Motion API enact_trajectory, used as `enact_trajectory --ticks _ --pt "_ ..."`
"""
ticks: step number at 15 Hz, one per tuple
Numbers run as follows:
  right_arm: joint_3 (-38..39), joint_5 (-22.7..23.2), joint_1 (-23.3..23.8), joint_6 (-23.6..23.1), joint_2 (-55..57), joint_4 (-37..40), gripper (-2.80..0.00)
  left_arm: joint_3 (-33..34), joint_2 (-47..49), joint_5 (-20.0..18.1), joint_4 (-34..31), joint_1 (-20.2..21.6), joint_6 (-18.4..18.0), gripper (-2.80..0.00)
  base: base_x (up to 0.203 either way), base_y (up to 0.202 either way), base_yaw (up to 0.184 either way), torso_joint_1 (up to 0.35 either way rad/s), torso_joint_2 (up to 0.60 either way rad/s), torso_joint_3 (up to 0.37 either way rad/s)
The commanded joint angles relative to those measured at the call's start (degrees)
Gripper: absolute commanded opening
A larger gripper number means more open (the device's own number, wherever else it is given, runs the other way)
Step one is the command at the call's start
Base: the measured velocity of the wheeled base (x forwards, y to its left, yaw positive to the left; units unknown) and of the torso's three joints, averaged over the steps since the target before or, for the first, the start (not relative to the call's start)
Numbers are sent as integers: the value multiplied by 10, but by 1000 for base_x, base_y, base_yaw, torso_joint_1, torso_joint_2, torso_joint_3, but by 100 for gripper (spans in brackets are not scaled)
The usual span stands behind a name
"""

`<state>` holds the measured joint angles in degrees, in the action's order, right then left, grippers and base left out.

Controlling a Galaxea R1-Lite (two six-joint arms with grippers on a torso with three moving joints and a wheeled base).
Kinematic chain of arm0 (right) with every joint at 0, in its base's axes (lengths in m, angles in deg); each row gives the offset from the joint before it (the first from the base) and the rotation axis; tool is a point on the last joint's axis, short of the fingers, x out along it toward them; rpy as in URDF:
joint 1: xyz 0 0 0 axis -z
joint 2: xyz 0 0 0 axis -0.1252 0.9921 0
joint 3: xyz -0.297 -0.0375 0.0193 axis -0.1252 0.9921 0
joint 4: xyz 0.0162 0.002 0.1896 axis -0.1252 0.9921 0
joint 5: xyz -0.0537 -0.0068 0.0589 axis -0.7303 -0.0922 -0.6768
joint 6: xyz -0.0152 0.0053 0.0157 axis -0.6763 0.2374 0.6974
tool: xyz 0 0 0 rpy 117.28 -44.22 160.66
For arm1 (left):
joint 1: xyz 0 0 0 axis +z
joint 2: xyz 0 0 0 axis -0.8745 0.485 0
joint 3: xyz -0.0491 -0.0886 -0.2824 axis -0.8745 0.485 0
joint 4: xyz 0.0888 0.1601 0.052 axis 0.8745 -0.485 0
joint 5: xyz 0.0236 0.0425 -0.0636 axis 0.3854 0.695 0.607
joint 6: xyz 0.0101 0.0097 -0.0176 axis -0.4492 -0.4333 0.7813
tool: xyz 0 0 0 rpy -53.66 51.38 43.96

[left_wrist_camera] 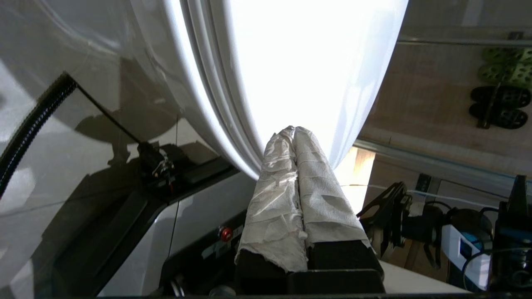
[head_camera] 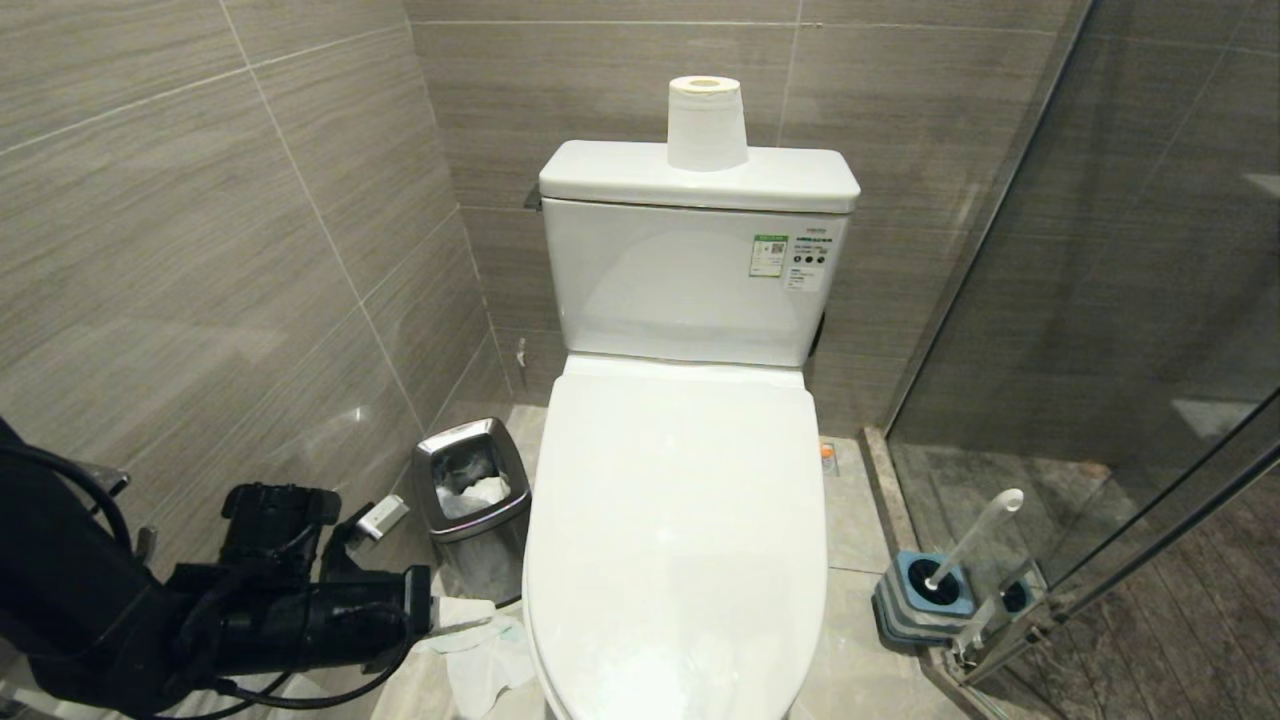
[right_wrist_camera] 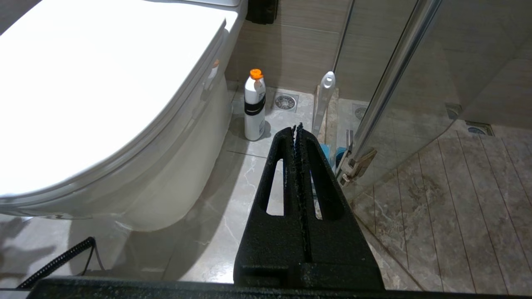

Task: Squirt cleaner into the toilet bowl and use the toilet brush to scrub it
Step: Use the left hand to lift the toilet lid slightly

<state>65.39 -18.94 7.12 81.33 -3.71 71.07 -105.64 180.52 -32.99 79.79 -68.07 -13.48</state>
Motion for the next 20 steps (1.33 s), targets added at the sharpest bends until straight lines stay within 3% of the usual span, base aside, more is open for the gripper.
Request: enact_trajectory --ticks 1,4,10,14,18,20 --pt "1 0 0 0 0 0 -280 2 17 -3 32 8 16 -280 0 0 0 0 0 0" --pt "0 0 0 0 0 0 -280 1 31 -2 47 34 17 -280 0 0 0 0 0 0" --pt "1 0 0 0 0 0 -280 1 62 -6 51 24 14 -280 0 0 0 0 0 0" --pt "1 0 0 0 0 0 -280 7 72 -30 51 22 11 -280 0 0 0 0 0 0" --pt "1 0 0 0 0 0 -280 22 72 -29 50 22 -73 -280 0 0 0 0 0 0" --pt "1 0 0 0 -1 0 -280 22 65 -30 52 26 -73 -280 0 0 0 0 0 0"
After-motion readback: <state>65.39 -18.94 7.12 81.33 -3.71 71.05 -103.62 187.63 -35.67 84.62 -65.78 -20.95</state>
